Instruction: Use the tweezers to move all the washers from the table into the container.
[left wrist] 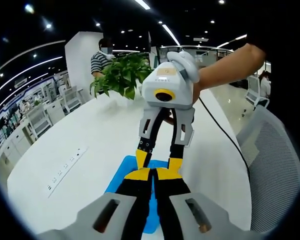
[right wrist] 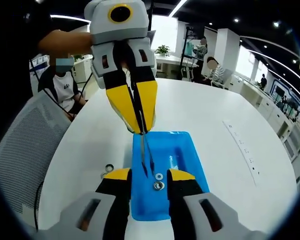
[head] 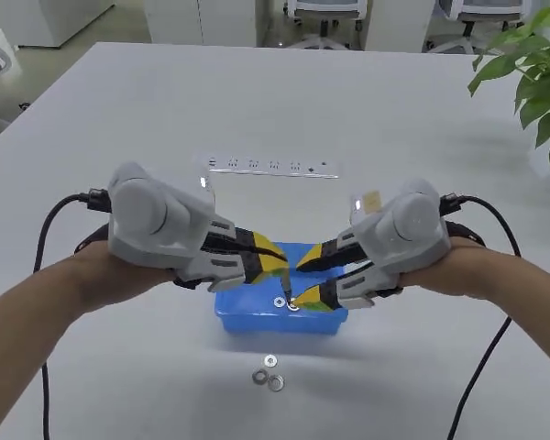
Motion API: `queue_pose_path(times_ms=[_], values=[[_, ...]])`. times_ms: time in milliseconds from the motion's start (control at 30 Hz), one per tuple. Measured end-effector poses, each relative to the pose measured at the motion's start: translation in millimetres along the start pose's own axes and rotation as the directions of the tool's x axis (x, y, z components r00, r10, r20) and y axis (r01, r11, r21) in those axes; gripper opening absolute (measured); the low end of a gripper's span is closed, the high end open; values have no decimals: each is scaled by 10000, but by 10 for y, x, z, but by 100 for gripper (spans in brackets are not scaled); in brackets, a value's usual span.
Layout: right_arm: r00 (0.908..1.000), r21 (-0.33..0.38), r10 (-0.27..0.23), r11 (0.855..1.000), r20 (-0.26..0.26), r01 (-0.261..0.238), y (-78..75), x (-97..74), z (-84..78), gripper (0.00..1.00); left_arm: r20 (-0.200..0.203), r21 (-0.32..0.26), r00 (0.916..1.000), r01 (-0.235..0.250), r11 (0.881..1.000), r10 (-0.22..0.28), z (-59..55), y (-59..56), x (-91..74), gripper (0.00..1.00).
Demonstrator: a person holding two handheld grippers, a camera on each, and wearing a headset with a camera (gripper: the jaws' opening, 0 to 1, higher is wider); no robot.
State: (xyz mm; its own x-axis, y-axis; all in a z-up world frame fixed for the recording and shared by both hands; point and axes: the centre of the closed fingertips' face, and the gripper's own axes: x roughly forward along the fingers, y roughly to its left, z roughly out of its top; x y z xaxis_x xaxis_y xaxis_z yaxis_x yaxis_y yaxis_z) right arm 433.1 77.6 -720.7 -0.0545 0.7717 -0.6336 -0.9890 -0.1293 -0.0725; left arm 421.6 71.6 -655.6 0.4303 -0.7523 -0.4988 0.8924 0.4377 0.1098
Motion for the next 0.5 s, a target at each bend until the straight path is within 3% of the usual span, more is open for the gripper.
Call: queue_pose_path(times_ms=[233,500], values=[[9992,172,-394,9991,-73,395,42,-140,-57,35,-9,-16,10000,-13,10000,13,54,-63,-72,5],[9965,618,-812,9947,-172,821,92,-285,-138,45,-127,-35,9999,22,10000,-22,33,-106,-106,5]])
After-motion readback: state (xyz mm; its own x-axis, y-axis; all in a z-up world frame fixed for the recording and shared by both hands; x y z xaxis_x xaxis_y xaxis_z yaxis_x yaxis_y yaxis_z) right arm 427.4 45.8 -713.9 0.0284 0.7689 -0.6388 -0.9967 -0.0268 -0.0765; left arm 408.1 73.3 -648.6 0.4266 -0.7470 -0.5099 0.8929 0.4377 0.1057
